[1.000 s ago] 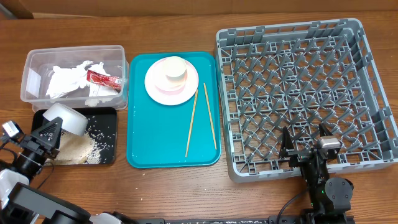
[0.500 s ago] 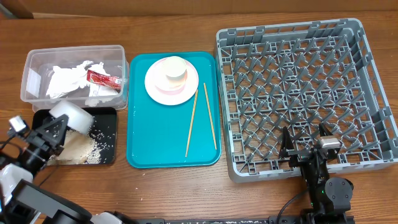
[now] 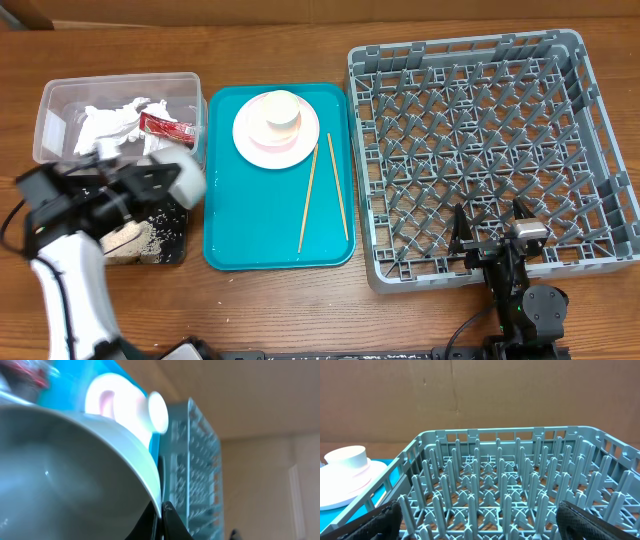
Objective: Sort waste into correct bins and load items into the dishwasher
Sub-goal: 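Return the empty grey bowl to the teal tray with the left gripper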
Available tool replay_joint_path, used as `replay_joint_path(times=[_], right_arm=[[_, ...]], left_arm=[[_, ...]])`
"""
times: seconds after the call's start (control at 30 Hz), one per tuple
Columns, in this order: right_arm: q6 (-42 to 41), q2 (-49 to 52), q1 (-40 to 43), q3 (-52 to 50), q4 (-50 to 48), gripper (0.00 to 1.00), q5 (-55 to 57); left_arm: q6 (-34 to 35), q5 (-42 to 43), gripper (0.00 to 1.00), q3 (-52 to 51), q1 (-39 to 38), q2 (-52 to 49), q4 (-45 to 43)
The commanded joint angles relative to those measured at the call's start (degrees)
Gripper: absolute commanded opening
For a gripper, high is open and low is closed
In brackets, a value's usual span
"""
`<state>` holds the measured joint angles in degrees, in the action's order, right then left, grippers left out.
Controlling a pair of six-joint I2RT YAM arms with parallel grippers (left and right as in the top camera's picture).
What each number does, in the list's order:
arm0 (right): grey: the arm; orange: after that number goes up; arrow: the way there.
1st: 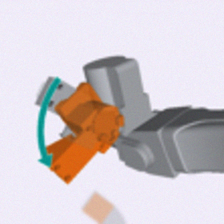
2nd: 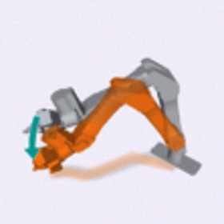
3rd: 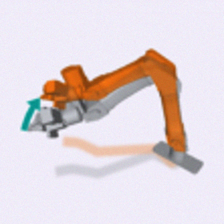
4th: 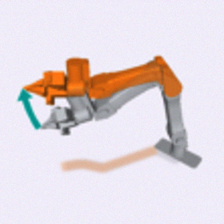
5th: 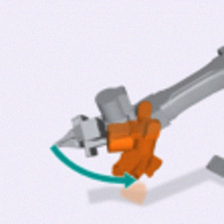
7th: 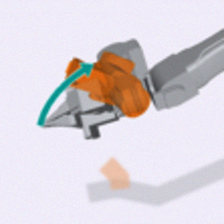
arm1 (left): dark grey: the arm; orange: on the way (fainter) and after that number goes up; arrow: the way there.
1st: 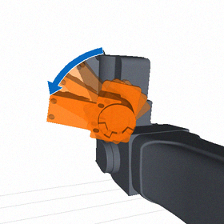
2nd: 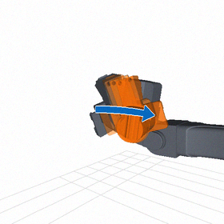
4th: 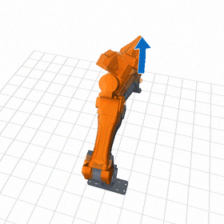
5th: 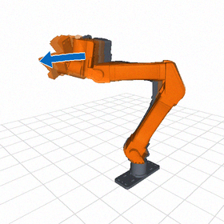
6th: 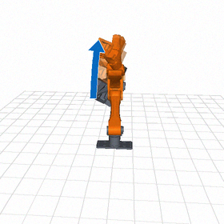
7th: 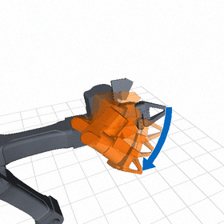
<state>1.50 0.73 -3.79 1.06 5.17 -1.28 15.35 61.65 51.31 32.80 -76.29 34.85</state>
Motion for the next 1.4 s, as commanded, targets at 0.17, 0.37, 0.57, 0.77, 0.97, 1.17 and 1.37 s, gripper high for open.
replay_joint_path(times=[0.17, 0.37, 0.57, 0.77, 0.97, 1.17, 1.37], right_arm=[[0.2, -0.5, 0.0, -0.6, -0.4, 1.00, -0.3], [0.2, -0.5, 0.0, -0.6, -0.4, 1.00, -0.3], [0.2, -0.5, 0.0, -0.6, -0.4, 1.00, -0.3], [0.2, -0.5, 0.0, -0.6, -0.4, 1.00, -0.3], [0.2, -0.5, 0.0, -0.6, -0.4, 1.00, -0.3], [0.2, -0.5, 0.0, -0.6, -1.1, 1.00, 0.1], [0.0, -0.5, 0.0, 0.3, -5.8, 1.00, -2.7]], left_arm=[[2.9, -29.8, 0.04, 4.6, -24.0, 5.8, 5.7], [2.9, -44.6, 0.04, 4.6, -41.0, 2.6, 7.8], [5.0, -54.9, 0.04, 4.6, -52.1, -4.2, 7.1], [5.5, -57.4, 0.04, 4.6, -54.9, -11.6, 5.2], [5.5, -57.6, 0.07, 4.6, -54.9, -14.8, 5.0], [4.7, -57.6, 0.27, 5.0, -54.9, -14.7, 4.0], [4.1, -57.6, 0.31, 10.5, -54.6, -14.6, 6.6]])
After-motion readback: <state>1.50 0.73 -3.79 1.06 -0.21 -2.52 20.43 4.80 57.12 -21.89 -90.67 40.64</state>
